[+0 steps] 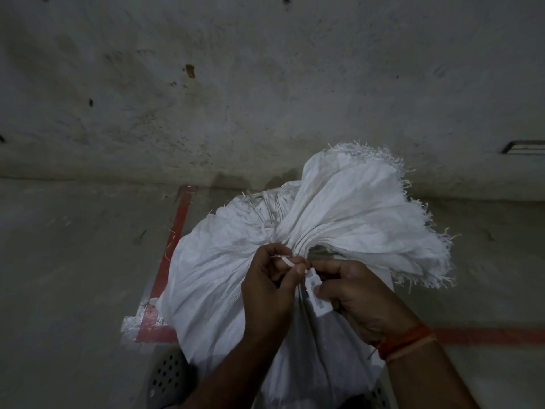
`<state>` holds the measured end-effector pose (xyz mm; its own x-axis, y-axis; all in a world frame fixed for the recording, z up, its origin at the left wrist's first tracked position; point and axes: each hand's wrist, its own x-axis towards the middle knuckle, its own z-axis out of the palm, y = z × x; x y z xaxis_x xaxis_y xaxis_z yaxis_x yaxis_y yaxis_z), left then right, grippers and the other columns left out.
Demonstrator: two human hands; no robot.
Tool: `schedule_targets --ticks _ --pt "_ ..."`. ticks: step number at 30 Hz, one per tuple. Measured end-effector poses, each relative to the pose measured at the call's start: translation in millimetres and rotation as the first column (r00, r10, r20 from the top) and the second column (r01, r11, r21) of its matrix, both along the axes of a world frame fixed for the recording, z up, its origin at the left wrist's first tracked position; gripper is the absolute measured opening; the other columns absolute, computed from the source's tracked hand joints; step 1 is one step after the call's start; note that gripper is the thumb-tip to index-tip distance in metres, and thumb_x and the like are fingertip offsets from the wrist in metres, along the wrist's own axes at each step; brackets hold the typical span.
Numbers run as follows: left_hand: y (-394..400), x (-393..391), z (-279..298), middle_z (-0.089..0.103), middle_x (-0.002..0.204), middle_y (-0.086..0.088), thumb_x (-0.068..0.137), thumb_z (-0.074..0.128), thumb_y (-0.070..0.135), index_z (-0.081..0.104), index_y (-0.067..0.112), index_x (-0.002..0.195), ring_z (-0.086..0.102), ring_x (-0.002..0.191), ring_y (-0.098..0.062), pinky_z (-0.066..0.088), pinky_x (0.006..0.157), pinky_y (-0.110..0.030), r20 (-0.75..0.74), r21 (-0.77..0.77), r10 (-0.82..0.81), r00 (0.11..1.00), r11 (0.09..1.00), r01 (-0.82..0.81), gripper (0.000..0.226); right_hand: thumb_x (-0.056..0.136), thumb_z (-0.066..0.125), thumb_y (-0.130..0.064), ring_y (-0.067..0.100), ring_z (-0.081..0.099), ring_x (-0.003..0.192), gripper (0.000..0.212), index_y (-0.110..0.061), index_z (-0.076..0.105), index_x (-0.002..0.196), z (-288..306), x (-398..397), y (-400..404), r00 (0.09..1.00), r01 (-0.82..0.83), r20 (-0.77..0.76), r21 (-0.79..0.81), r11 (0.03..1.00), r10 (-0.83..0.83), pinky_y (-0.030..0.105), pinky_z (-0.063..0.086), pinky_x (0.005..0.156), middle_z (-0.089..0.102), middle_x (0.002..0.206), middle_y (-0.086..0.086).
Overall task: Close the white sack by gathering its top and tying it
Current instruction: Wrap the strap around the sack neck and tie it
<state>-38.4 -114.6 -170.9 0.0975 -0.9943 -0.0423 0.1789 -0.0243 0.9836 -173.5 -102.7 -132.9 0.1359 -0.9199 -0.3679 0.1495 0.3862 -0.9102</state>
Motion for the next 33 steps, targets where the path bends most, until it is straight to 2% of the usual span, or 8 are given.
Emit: schedule_targets --ticks 8,13,16,21,24,27,30,33 --pt "6.2 -8.1 -3.1 0.077 0.086 -0.011 0.086 0.072 -0.004 0.068 0.012 0.096 0.076 0.084 -0.025 0.061 0.081 -0.042 0.024 -0.022 0.002 1.0 1.0 -0.002 0.019 0.08 0.043 0.025 0.037 0.068 0.108 0.05 -0.002 0.074 0.109 -1.1 2.1 0.6 0.998 0.059 -0.019 -0.038 0.998 -0.059 0.045 0.051 0.099 0.074 0.108 0.019" --pt "9.2 -6.0 0.4 0.077 0.089 0.009 0.093 0.063 0.0 0.075 0.02 0.097 0.073 0.089 -0.005 0.053 0.08 -0.015 0.342 -0.164 0.065 0.937 0.987 -0.009 0.023 0.076 0.05 0.021 0.046 0.064 0.107 0.042 0.0 0.075 0.102 -3.5 0.5 -1.5 0.995 0.102 -0.013 -0.034 0.994 -0.103 0.05 0.049 0.098 0.072 0.107 0.027" --pt "6.0 -2.9 0.5 0.076 0.088 0.017 0.089 0.069 0.003 0.077 0.022 0.095 0.07 0.089 0.004 0.046 0.079 -0.005 0.456 -0.202 0.118 0.882 0.979 -0.026 0.021 0.078 0.05 0.023 0.041 0.068 0.102 0.042 -0.003 0.078 0.096 -3.4 0.4 -2.9 0.99 0.139 -0.016 -0.022 0.99 -0.14 0.044 0.052 0.094 0.073 0.103 0.025" --pt "3.8 -1.4 -0.6 0.077 0.087 0.016 0.087 0.073 0.005 0.079 0.019 0.092 0.071 0.088 0.005 0.046 0.079 -0.004 0.452 -0.188 0.108 0.886 0.982 -0.024 0.016 0.087 0.049 0.02 0.032 0.069 0.095 0.033 0.0 0.075 0.08 0.5 0.5 -3.6 0.962 0.257 0.079 0.043 0.965 -0.26 0.023 0.06 0.076 0.073 0.094 0.022" --pt "0.9 -0.5 -3.8 0.078 0.085 0.015 0.086 0.075 0.006 0.079 0.02 0.091 0.072 0.086 0.003 0.053 0.079 -0.012 0.416 -0.145 0.082 0.906 0.989 -0.023 0.016 0.083 0.062 0.013 0.027 0.073 0.09 0.029 -0.01 0.079 0.074 -2.2 4.6 -1.7 0.956 0.292 -0.018 -0.007 0.956 -0.292 0.031 0.057 0.082 0.077 0.087 0.017" --pt "-0.2 -0.4 -5.7 0.078 0.087 0.015 0.086 0.075 0.007 0.08 0.023 0.092 0.073 0.088 0.0 0.058 0.085 -0.025 0.388 -0.112 0.064 0.92 0.993 -0.022 0.018 0.078 0.075 0.003 0.035 0.072 0.09 0.004 0.0 0.076 0.081 -12.2 10.2 -2.4 0.923 0.378 -0.066 -0.029 0.925 -0.379 0.04 0.057 0.087 0.076 0.087 0.023" --pt "-1.8 1.8 -7.0 0.079 0.089 0.013 0.087 0.075 0.008 0.08 0.025 0.094 0.074 0.09 -0.003 0.06 0.089 -0.036 0.359 -0.065 0.035 0.933 0.998 -0.012 0.018 0.078 0.078 -0.003 0.042 0.07 0.097 0.006 0.002 0.077 0.081 -18.9 15.9 -3.6 0.901 0.433 -0.045 0.016 0.901 -0.432 0.05 0.054 0.095 0.076 0.088 0.025" --pt "-2.5 3.7 -5.9 0.08 0.091 0.009 0.087 0.075 0.008 0.08 0.024 0.094 0.075 0.092 -0.007 0.059 0.09 -0.044 0.322 -0.018 0.012 0.947 1.0 -0.006 0.018 0.079 0.074 -0.002 0.036 0.072 0.09 0.009 -0.004 0.08 0.073 -14.2 19.4 -2.2 0.907 0.417 0.032 0.072 0.906 -0.42 0.041 0.056 0.088 0.076 0.086 0.023"
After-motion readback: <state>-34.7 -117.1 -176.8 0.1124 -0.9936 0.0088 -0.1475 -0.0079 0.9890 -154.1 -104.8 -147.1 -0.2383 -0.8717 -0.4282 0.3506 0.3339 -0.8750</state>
